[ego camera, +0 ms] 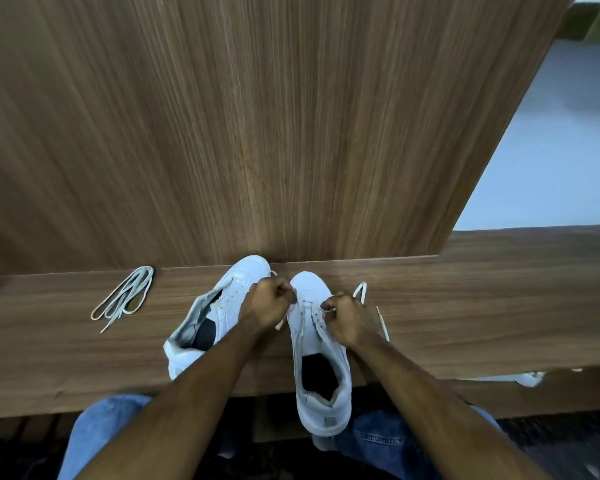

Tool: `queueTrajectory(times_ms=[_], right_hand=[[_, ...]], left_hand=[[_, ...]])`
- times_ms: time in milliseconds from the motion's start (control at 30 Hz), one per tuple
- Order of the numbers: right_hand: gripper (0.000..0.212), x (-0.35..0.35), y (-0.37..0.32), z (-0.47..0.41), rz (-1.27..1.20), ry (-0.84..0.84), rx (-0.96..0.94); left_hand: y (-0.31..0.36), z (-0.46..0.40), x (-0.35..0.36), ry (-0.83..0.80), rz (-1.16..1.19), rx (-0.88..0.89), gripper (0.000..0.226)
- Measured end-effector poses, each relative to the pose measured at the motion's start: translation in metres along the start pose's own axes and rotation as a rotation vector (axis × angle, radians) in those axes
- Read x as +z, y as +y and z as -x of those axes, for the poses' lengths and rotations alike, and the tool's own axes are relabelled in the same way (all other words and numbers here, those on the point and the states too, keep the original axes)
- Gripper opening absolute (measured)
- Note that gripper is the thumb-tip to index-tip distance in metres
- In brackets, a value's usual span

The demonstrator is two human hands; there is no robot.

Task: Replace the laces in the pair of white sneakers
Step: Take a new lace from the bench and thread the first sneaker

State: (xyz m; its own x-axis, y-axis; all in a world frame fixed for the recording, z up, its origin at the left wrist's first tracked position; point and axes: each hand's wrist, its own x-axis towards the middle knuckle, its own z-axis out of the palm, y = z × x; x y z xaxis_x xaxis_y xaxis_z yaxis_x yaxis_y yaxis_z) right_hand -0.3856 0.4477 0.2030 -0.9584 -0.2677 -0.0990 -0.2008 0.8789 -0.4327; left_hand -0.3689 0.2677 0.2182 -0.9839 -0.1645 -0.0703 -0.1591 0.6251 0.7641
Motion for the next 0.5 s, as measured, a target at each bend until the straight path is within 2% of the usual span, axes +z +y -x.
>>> queueTrajectory(times_ms=[133,267,333,433,500], right_hand=[[0.031,0.0,0.002,-0.004,-0.135,0.031,0.061],[0.038,-0.032,-0.005,-0.011,-0.798,0.157,0.163],[0.032,-0.068,-0.017,-0.012,-0.95,0.196,0.109],[0.019,-0.127,-0.045,-0.01,-1.02,0.267,-0.067],[0.018,-0.16,-0.064,-0.006,-1.052,0.319,-0.181]], left_hand=[[0.009,-0.001,-0.008,-0.016,0.108,-0.072,0.015],[0.03,-0.001,-0.027,0.008,0.56,-0.162,0.014],[0.051,-0.002,-0.044,0.0,0.596,-0.072,0.015],[0.095,-0.005,-0.071,0.012,0.565,0.114,0.014],[0.125,-0.008,-0.085,0.058,0.561,0.215,0.018]])
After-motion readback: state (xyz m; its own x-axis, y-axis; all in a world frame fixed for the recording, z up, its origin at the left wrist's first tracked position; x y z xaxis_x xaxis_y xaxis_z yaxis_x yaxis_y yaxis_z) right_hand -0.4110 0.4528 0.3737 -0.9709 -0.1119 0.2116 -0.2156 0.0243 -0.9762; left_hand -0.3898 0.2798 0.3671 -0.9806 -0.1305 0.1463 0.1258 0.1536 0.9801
